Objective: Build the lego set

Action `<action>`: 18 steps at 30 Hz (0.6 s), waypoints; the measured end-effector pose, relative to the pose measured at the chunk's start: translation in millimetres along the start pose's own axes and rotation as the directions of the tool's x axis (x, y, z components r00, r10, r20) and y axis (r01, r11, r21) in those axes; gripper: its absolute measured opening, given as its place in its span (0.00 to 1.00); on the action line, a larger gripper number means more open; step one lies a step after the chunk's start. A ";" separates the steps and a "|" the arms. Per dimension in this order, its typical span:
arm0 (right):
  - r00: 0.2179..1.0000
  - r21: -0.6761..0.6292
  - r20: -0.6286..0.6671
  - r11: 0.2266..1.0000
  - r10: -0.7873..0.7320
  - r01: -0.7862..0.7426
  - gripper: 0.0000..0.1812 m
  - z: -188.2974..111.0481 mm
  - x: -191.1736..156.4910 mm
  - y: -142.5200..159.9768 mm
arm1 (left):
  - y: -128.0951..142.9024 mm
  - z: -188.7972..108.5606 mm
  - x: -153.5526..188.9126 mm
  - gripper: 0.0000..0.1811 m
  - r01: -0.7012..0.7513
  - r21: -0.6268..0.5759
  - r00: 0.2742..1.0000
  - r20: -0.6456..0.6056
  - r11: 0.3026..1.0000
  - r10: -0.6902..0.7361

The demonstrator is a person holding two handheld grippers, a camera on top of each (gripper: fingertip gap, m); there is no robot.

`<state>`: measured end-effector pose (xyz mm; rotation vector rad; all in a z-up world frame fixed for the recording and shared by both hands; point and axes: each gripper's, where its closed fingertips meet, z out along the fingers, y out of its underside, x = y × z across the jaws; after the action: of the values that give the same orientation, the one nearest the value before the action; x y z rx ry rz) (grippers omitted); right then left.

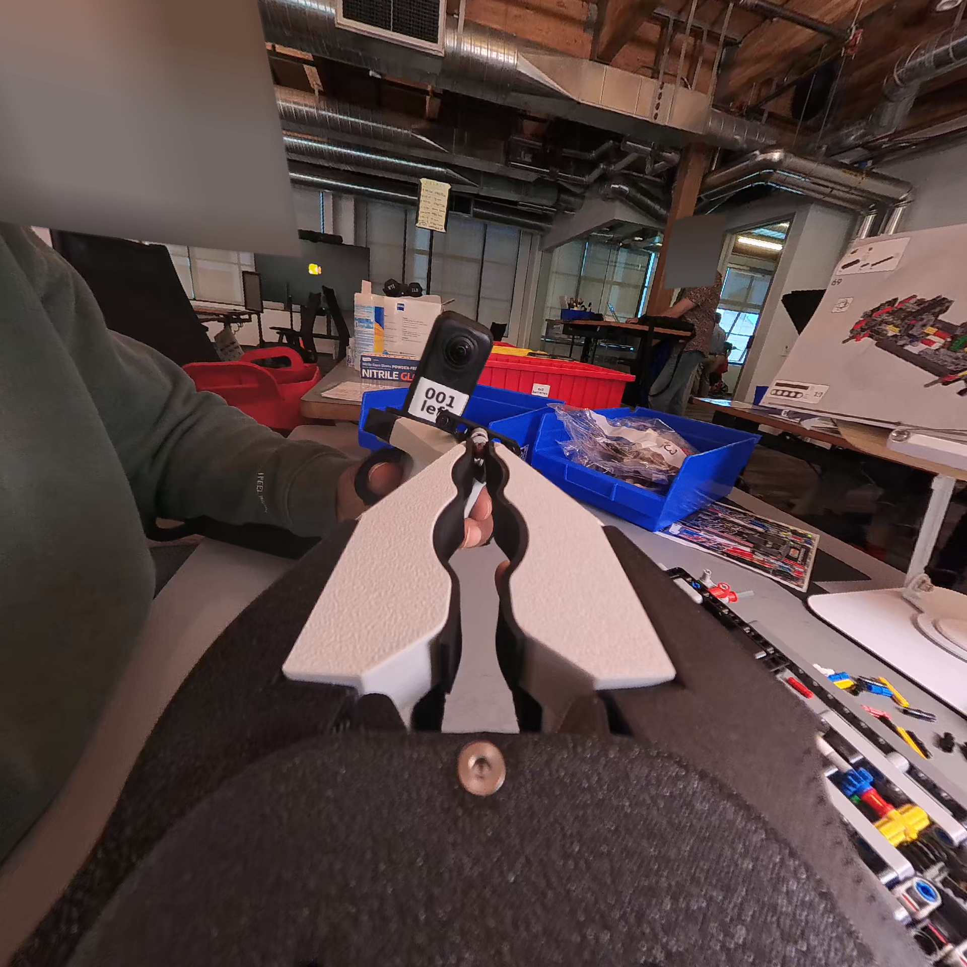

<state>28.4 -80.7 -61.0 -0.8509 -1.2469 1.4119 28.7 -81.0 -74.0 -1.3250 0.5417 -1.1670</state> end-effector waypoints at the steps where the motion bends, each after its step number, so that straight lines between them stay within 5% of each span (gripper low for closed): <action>1: 1.000 0.000 0.001 1.000 0.000 0.000 0.00 0.0 -0.2 -0.1 | 0.0 0.0 0.2 0.03 0.002 0.001 1.000 -0.002 1.000 -0.002; 11: 1.000 -0.012 -0.017 1.000 -0.023 0.023 0.00 -5.1 6.2 -0.6 | 2.3 -4.7 -7.2 0.10 0.017 -0.015 1.000 0.022 1.000 -0.016; 18: 0.997 -0.071 -0.011 0.994 -0.081 0.080 0.00 -12.3 10.1 6.7 | 2.0 -28.9 -33.6 0.14 -0.093 -0.113 0.985 0.135 0.989 0.108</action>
<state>36.2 -67.5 -68.9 -0.8476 -1.3129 1.3028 -8.3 -65.1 -92.5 -1.4428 0.5676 -0.9644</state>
